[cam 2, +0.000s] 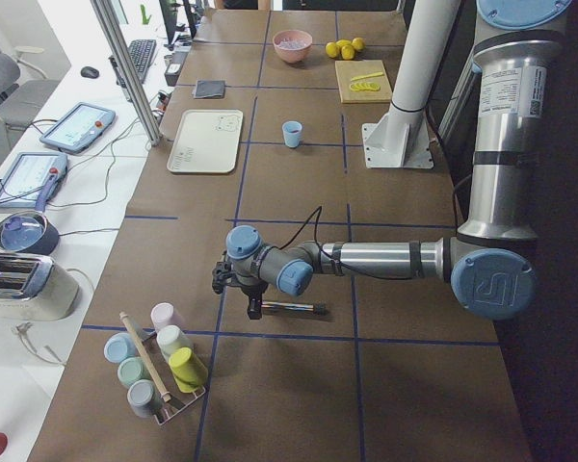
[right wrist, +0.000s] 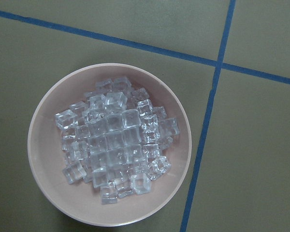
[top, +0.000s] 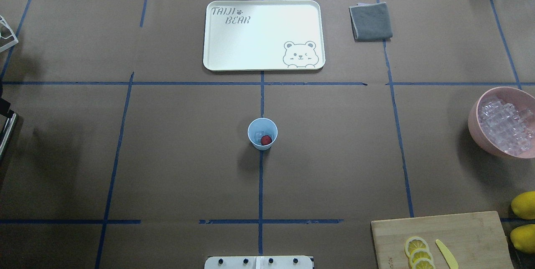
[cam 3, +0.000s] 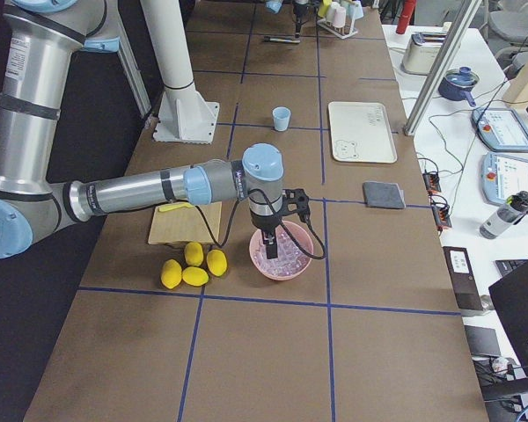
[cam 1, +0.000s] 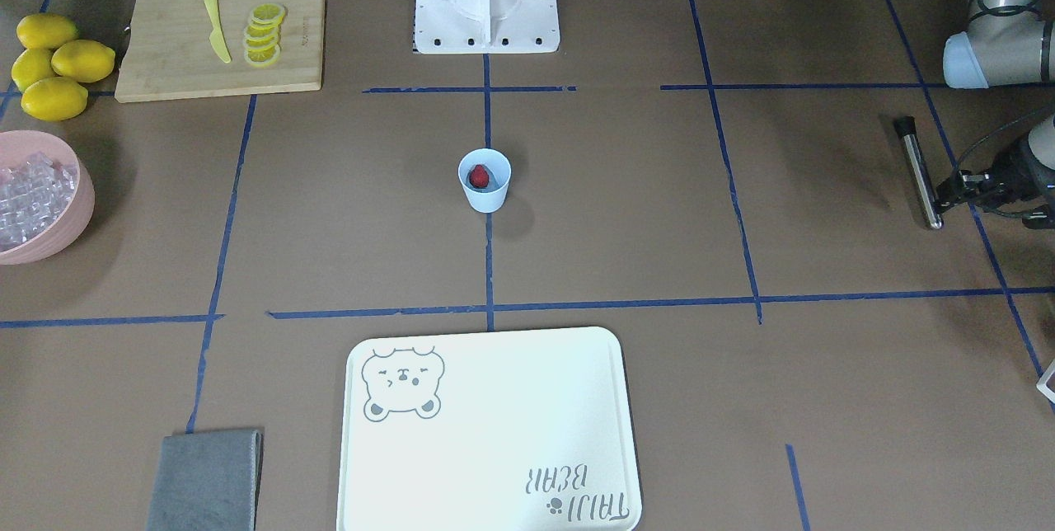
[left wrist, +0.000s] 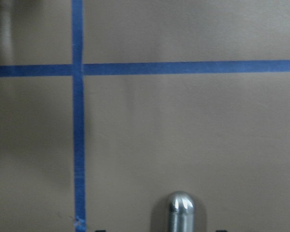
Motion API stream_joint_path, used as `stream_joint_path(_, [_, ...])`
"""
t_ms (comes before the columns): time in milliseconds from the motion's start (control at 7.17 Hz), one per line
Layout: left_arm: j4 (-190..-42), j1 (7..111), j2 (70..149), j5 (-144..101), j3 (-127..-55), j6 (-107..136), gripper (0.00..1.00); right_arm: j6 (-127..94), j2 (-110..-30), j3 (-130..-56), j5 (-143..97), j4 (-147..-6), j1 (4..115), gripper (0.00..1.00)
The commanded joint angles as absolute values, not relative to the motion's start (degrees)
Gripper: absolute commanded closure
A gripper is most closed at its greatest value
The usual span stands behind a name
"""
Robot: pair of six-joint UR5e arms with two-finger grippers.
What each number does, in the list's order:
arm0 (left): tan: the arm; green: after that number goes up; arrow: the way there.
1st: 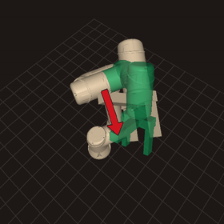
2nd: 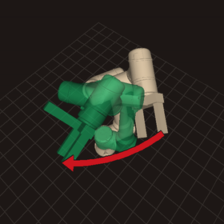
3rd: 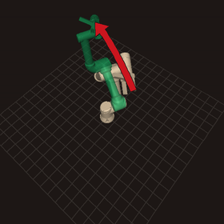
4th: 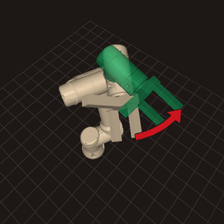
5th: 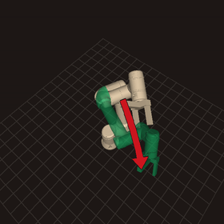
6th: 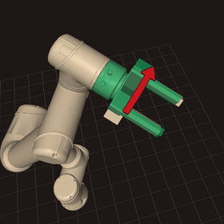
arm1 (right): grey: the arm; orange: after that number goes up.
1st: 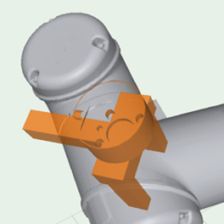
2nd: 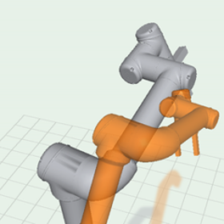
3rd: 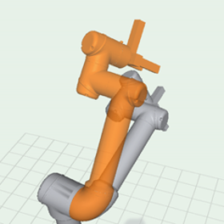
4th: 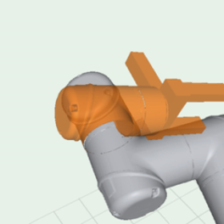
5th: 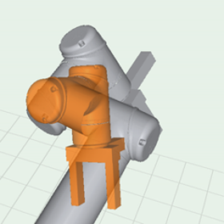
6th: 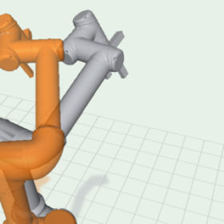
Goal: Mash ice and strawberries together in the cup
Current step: 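Grasp the steel muddler upright with the left gripper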
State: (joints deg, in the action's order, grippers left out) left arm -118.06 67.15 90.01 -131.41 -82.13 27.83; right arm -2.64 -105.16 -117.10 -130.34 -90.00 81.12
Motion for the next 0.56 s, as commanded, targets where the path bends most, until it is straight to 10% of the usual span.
stream_joint_path(0, [-120.8,65.8,90.1,-131.8,-80.0,28.3,0.19,-2.6,-105.1,-117.0,-130.3,-90.0,81.1,0.0])
stream_joint_path(419, [-120.8,64.4,90.1,-132.0,-80.0,28.5,0.19,-2.6,-105.1,-117.0,-130.3,-90.0,81.1,0.0])
